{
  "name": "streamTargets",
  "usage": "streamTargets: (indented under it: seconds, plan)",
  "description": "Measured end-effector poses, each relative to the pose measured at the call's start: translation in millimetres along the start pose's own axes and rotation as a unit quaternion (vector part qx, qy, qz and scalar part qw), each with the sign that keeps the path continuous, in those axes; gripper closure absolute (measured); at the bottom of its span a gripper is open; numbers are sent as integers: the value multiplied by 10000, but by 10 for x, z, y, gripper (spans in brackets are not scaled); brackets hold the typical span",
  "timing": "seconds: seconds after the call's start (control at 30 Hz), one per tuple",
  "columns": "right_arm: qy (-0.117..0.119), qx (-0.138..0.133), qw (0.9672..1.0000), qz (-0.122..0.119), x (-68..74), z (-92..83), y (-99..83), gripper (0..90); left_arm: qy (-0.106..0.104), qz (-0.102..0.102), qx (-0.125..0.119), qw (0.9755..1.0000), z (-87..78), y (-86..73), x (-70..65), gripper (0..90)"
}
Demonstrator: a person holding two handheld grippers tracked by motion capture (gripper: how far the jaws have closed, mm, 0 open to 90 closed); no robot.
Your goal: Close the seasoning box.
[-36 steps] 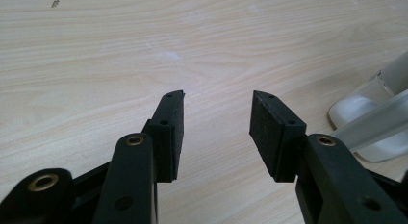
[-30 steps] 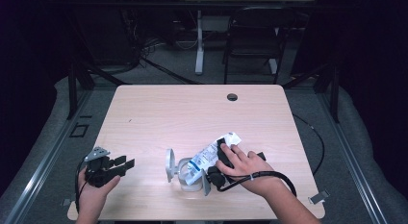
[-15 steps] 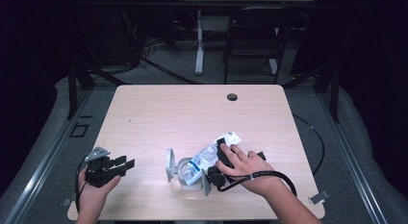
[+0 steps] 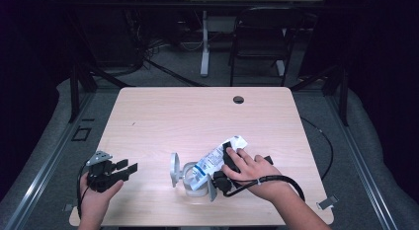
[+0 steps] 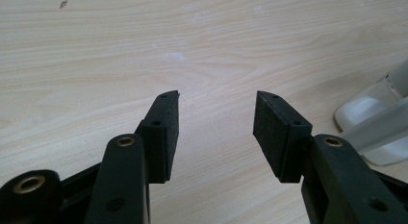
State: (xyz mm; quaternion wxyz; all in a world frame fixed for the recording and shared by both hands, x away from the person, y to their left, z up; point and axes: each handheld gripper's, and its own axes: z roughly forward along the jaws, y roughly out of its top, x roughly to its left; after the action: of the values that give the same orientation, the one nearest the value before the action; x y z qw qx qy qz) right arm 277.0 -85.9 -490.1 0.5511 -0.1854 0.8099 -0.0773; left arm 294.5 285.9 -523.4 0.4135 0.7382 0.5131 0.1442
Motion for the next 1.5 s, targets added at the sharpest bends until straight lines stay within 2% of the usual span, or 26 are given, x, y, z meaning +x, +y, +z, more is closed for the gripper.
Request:
streamTargets:
  seconds: [0.47,0.53,0.57,1.0,1.13,1.37,1.5]
  plan:
    - [-49,0,9999,-114,-13,-10,5,517,-2,-36,-7,10000,9,0,2,513]
    - [-64,0,9999,-117,-15,-13,5,519,-21,-21,66,10000,4,3,9,514]
    - [-61,-13,9999,-126,-18,-12,4,520,-15,-22,11,10000,11,-1,9,514]
    - [-55,-20,9999,-126,-22,-16,3,528,11,-13,-12,10000,4,2,4,517]
    - [-62,-89,9999,-109,-16,-15,1,532,0,-15,61,10000,5,3,9,518]
    - [-82,4,9998,-183,-29,-27,11,540,16,-17,13,10000,4,0,7,519]
    - [-64,-20,9999,-148,-26,-22,9,542,23,-10,10,10000,5,0,3,519]
